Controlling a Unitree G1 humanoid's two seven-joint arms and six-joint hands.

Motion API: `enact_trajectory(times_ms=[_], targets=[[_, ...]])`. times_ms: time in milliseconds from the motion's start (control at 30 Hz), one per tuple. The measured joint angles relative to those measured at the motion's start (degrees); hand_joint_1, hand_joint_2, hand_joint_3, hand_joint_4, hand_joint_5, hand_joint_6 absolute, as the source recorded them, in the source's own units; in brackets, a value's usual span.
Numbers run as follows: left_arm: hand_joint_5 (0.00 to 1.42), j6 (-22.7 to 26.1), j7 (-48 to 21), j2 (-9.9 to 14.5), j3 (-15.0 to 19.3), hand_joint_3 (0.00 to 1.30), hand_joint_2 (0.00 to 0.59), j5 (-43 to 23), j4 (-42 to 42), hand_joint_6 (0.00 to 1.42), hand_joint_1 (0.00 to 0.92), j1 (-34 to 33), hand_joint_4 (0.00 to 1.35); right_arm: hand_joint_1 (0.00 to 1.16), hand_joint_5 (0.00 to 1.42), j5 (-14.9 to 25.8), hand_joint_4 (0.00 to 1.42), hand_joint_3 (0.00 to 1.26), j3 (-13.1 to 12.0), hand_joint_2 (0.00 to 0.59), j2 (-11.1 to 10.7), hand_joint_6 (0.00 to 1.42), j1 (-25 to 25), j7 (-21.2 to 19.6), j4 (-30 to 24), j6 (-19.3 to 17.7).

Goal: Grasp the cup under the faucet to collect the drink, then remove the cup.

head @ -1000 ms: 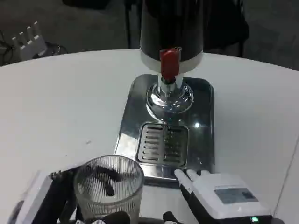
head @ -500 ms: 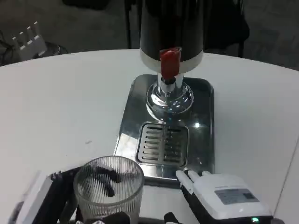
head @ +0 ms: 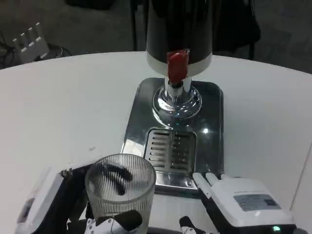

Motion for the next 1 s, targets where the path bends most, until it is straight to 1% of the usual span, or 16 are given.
enact_trajectory(times_ms=[100,233,267,400,467,567,633,767,1000], targets=[[1.24,0.16,0.25,-0.38,-0.40,1.01,0.204,0.63,3.03,1.42,0.414,-3.38,1.08,0.12,0.00,-0.10,0.00,0.00,-0.80,0.484,0.32,0.00,0.82,0.00,-1.35,-0.13],[1.24,0.69,1.89,-0.66,-1.50,1.01,0.204,3.24,8.03,1.42,0.415,-8.14,1.08,0.12,0.00,-0.03,0.00,0.00,-1.81,0.484,0.68,0.00,1.90,0.00,-2.97,-0.46],[1.24,1.03,2.84,-0.66,-1.71,1.01,0.204,4.70,9.97,1.42,0.415,-9.94,1.08,0.12,0.00,-0.02,0.00,0.00,-1.95,0.484,0.74,0.00,2.11,0.00,-3.08,-0.58],[1.24,1.76,4.49,-0.59,-2.31,1.01,0.204,7.09,14.13,1.42,0.415,-14.46,1.08,0.12,0.00,0.17,0.00,0.00,-2.08,0.484,0.78,0.00,2.36,0.02,-3.17,-1.36],[1.24,2.26,6.30,-0.52,-3.23,1.01,0.204,8.83,17.62,1.42,0.415,-17.50,1.08,0.12,0.00,0.30,0.00,0.00,-2.20,0.484,0.83,0.00,2.47,0.12,-3.22,-1.64],[1.24,2.85,7.79,-0.23,-4.63,1.01,0.204,10.54,21.33,1.42,0.416,-20.53,1.08,0.12,0.00,0.38,0.00,0.00,-2.54,0.484,0.96,0.00,2.77,0.24,-3.37,-1.94],[1.24,3.20,8.45,-0.06,-4.94,1.01,0.204,11.49,22.78,1.42,0.416,-21.98,1.08,0.11,0.00,0.47,0.00,0.00,-2.77,0.486,1.05,0.00,3.01,0.24,-3.59,-2.01],[1.24,4.68,10.80,0.61,-6.56,1.01,0.204,13.41,28.14,1.42,0.416,-27.42,1.08,0.11,0.00,0.85,0.00,0.00,-3.70,0.488,1.18,0.00,4.56,0.24,-5.04,-2.51],[1.24,6.21,13.08,1.73,-8.04,1.01,0.204,13.93,33.41,1.42,0.416,-32.91,1.08,0.10,0.00,1.40,0.00,0.00,-4.85,0.489,1.31,0.00,6.84,0.33,-7.17,-3.38]])
